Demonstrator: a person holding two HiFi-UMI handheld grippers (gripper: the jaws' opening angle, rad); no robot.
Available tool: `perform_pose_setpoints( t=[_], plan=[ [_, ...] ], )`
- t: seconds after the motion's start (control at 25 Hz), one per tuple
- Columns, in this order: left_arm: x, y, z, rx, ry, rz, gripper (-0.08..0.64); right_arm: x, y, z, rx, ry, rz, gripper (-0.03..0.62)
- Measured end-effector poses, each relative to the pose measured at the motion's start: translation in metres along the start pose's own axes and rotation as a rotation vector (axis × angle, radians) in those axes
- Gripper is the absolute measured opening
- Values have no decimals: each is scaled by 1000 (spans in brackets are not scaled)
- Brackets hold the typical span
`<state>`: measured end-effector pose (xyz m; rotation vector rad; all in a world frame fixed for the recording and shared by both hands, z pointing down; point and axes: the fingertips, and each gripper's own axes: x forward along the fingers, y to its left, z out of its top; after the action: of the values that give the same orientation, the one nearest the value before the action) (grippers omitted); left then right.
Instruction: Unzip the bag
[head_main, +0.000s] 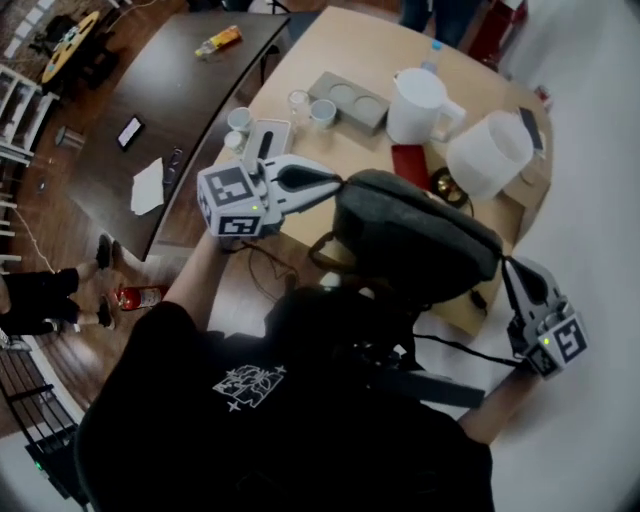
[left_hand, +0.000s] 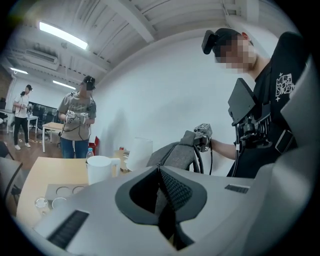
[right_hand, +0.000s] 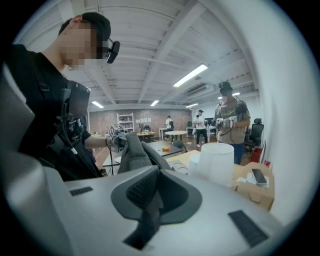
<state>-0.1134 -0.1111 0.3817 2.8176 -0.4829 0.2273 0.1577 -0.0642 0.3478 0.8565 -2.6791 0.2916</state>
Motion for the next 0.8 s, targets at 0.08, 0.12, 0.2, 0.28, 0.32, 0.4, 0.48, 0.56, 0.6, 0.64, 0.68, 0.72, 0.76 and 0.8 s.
perform_pose_setpoints(
  t=[0.08, 0.12, 0.2, 0.28, 0.32, 0.4, 0.48, 0.56, 0.6, 0.64, 0.68, 0.72, 0.76, 0.8],
  plan=[
    [3, -5, -4, -32, -18, -12, 6, -6, -4, -11, 12, 0, -8, 21],
    [1, -6, -7, -44, -25, -6, 6, -5, -6, -15, 8, -2, -6, 21],
    [-5, -4, -13, -51, -31, 22, 6, 1, -9, -19, -8, -7, -3, 21],
    [-12, 0, -18, -45, -23, 52, 6, 6, -11, -21, -15, -17, -10, 21],
    [-15, 3, -21, -43, -19, 67, 6, 9, -11, -22, -5, -22, -13, 21],
    [-20, 8, -25, -51, -25, 90, 6, 12, -12, -26, 24, -38, -16, 21],
    [-19, 9, -27, -68, -46, 93, 6, 10, -13, -30, 50, -54, -33, 21],
    [-18, 10, -28, -87, -67, 84, 6, 5, -15, -35, 63, -59, -54, 21],
    [-19, 11, -28, -93, -74, 81, 6, 5, -15, -35, 63, -61, -58, 21],
    [-20, 12, -27, -94, -78, 83, 6, 5, -15, -36, 62, -64, -59, 21],
    [-20, 11, -27, -89, -77, 90, 6, 6, -15, -35, 60, -66, -60, 21],
    [-20, 11, -27, -78, -71, 102, 6, 8, -15, -36, 56, -68, -65, 21],
    [-20, 11, -27, -62, -62, 117, 6, 9, -15, -36, 49, -70, -78, 21],
    [-19, 12, -27, -46, -53, 130, 5, 10, -16, -36, 39, -71, -95, 21]
  ],
)
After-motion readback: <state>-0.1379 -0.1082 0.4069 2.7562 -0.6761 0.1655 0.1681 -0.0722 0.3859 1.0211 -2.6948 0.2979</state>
